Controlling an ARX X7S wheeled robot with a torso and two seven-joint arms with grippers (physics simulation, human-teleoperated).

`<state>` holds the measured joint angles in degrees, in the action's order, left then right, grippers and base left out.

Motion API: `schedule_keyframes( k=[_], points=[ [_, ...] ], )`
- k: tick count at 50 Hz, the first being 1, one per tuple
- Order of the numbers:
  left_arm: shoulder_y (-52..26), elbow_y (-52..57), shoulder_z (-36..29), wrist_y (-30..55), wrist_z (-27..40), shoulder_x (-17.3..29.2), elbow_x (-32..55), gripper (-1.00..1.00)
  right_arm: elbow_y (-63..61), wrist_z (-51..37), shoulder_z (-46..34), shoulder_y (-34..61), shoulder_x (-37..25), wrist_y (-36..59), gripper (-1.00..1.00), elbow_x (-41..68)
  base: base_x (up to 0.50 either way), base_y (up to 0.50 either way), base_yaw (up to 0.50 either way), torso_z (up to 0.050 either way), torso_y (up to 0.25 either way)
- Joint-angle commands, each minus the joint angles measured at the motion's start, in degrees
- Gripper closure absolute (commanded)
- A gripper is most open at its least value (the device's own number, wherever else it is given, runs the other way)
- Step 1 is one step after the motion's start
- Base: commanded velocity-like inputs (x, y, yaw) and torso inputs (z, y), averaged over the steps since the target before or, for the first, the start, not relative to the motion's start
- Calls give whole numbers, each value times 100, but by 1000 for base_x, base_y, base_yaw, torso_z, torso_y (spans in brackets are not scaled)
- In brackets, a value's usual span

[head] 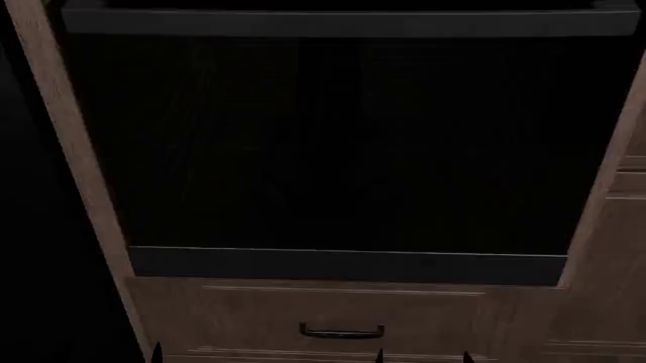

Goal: Press the start button on the microwave

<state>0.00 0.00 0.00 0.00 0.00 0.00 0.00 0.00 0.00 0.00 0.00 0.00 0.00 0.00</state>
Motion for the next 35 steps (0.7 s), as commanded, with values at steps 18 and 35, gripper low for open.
schedule_keyframes(
  k=[18,35],
  points=[
    [93,308,-106,269,46,100,106,-100,43,-98,-63,-51,-91,-71,-100,153,0,0,0,0,0],
    [121,835,-302,736,327,365,458,-100,-494,-375,-318,-116,-354,119,-100,454,0,0,0,0,0]
  ],
)
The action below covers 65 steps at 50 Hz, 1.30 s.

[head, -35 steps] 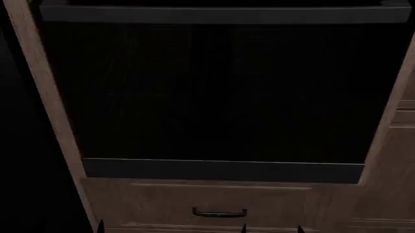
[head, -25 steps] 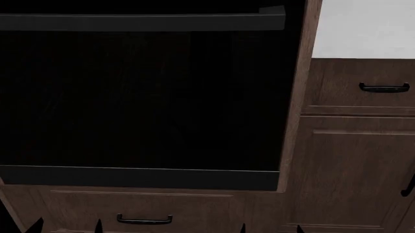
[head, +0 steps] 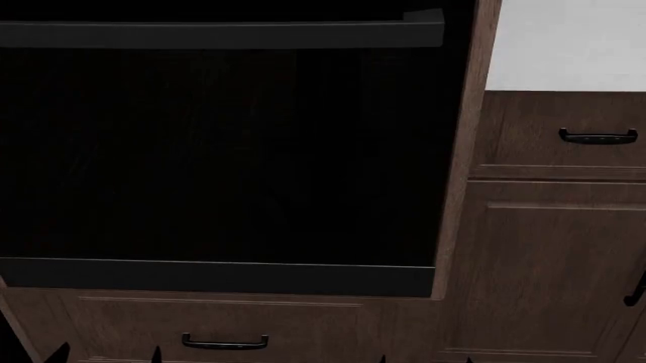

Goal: Press the start button on the microwave

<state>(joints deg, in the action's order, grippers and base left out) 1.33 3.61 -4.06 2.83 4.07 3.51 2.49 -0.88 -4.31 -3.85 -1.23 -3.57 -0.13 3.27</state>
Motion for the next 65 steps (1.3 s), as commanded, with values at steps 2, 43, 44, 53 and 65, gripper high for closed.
schedule_keyframes(
  k=[2,43,44,53,65],
  points=[
    [-37,789,95,841,-15,70,201,-100,-795,-17,94,29,-25,375,-100,172,0,0,0,0,0],
    [-255,1508,-6,1867,367,415,453,-100,-1420,-118,-148,241,-331,798,-100,768,127,0,0,0,0],
    [-254,1493,-10,1852,371,418,457,-100,-1412,-115,-149,241,-336,787,-100,787,266,0,0,0,0],
    [-217,1413,-47,1758,423,439,486,-100,-1334,-152,-161,228,-374,696,-100,863,269,0,0,0,0],
    [-189,1425,-70,1733,517,481,520,-100,-1289,-205,-199,225,-421,615,-100,932,268,0,0,0,0]
  ],
)
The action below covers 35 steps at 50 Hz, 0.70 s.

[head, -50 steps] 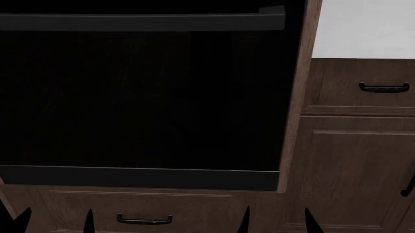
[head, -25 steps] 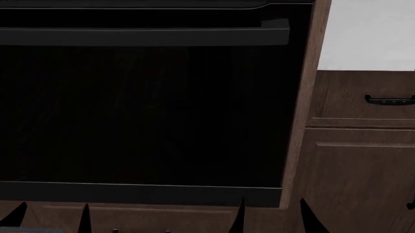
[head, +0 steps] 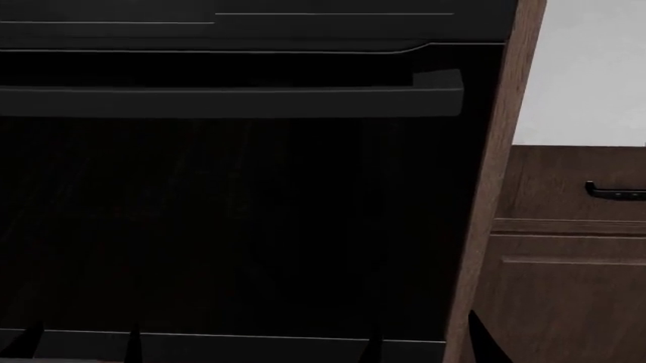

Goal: Press the start button on the microwave

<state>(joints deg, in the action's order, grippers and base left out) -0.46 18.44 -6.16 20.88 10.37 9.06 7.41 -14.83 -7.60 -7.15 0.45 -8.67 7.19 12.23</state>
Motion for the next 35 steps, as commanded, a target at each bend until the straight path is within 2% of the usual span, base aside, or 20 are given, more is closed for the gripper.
schedule_keyframes(
  k=[1,23,27,32,35],
  points=[
    [-9,-59,136,-74,-107,-71,30,-100,105,117,126,59,85,-116,-100,42,270,0,0,0,0],
    [-10,-118,83,-138,14,-3,103,-100,201,12,19,80,13,-221,-100,87,269,0,0,0,0],
    [-12,-119,76,-137,31,11,121,-100,90,28,-38,19,-36,-209,-100,90,15,0,0,0,0],
    [-26,-95,61,-104,45,32,151,-100,-379,-200,-14,-42,-112,165,-100,45,0,0,0,0,0],
    [-36,-136,62,-120,49,49,162,-100,-1174,-365,72,-190,-230,546,-100,159,0,0,0,0,0]
  ],
)
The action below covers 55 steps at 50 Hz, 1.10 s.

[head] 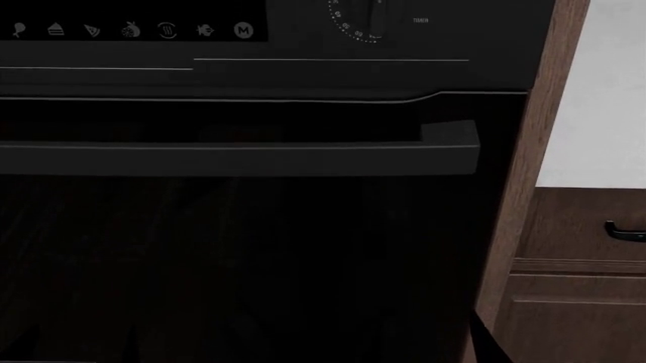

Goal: Press the start button on the microwave

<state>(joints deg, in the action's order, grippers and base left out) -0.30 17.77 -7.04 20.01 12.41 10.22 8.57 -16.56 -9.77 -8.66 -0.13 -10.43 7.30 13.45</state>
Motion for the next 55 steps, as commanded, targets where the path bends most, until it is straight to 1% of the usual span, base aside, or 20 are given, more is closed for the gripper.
schedule_keyframes(
  k=[1,4,5,8,12,13,15,17,18,21,23,29,32,34,35,42,49,53,54,55],
  points=[
    [-46,-55,150,-23,-149,-60,51,-100,-1333,-230,257,-165,-121,771,-100,82,0,0,0,0,0],
    [-57,-64,148,-8,-137,-49,66,-100,-2168,-410,387,-171,-297,1261,-100,194,0,0,0,0,0],
    [-61,-73,139,-14,-134,-42,60,-100,-2709,-559,500,-81,-422,1660,-100,233,0,0,0,0,0],
    [-76,-66,123,3,-131,-37,79,-100,-3279,-699,698,263,-578,2411,-100,533,0,0,0,0,0],
    [-72,-28,87,12,-112,-10,90,-100,-3912,-943,1055,1354,-784,3895,-100,1223,0,0,0,0,0],
    [-57,-27,94,-9,-111,-3,112,-100,-4126,-1083,1372,1879,-795,4635,-100,1757,0,0,0,0,0],
    [-36,-106,87,-95,-114,3,116,-100,-4331,-1393,1712,2685,-944,5500,-100,2508,0,0,0,0,0],
    [-17,-92,66,-81,-109,14,128,-100,-4326,-2268,2277,3885,-1106,6583,-100,4198,0,0,0,0,0],
    [-19,-88,64,-76,-110,17,137,-100,-4285,-2530,2491,4186,-1074,6897,-100,4731,0,0,0,0,0],
    [-43,-74,70,-65,-103,31,158,-100,-3736,-3891,2645,5668,-1148,7974,-100,6626,0,0,0,0,0],
    [-55,-129,68,-107,-106,37,160,-100,-3116,-4768,2391,6385,-1269,8068,-100,7499,0,0,0,0,0],
    [-48,-130,59,-117,-106,68,188,-100,-1952,-5064,1635,7906,-1511,8080,-100,7488,0,0,0,0,0],
    [-50,-136,51,-138,-104,81,194,-100,-1437,-5270,1389,8385,-1547,8060,-100,7641,0,0,0,0,0],
    [-58,-144,58,-140,-94,84,207,-100,-1180,-5148,1153,8750,-1577,8056,-100,7448,0,0,0,0,0],
    [-57,-134,55,-131,-88,86,209,-100,-1129,-4713,786,9072,-1659,8027,-100,6957,0,0,0,0,0],
    [-51,-125,25,-161,-76,107,220,-100,-826,-3395,-266,9717,-1882,7241,-100,5471,0,0,0,0,0],
    [-21,-27,39,-126,-54,161,263,-100,124,-3012,-490,10210,-1764,7000,-100,5091,0,0,0,0,0],
    [-10,-22,44,-138,-41,177,276,-100,888,-2839,-567,10541,-1665,7157,-100,5111,0,0,0,0,0],
    [-6,-8,45,-123,-38,179,288,-100,1179,-2835,-532,10660,-1597,7279,100,5189,0,0,0,0,0],
    [-2,-22,43,-147,-43,184,289,-100,1362,-2787,-580,10770,-1574,7384,100,5219,0,0,0,0,0]
  ],
)
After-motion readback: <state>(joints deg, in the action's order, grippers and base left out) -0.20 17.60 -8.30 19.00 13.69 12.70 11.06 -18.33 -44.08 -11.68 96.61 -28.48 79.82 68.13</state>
